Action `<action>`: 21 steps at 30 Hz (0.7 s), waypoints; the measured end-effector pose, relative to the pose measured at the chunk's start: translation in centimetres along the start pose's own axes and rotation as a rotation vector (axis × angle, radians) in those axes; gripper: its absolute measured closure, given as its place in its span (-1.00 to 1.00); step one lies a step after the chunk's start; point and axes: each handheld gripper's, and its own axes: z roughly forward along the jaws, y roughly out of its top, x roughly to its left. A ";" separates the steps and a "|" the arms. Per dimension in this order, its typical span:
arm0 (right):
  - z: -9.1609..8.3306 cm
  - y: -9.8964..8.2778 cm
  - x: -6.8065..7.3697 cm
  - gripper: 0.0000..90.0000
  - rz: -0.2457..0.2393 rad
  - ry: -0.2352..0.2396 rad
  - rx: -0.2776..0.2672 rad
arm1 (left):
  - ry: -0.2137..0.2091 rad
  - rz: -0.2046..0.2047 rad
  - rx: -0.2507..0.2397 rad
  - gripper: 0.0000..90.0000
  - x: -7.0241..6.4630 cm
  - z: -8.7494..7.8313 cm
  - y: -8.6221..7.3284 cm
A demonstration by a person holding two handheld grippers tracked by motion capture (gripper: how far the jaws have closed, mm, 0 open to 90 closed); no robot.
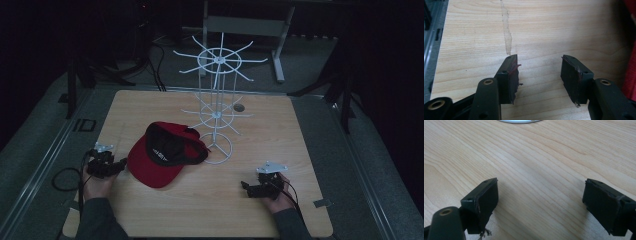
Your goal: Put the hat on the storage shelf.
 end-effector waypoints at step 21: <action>0.0 0.0 0.0 -0.71 0.000 0.000 0.000 | -0.085 -0.068 -0.167 0.16 0.2 -2.8 0.8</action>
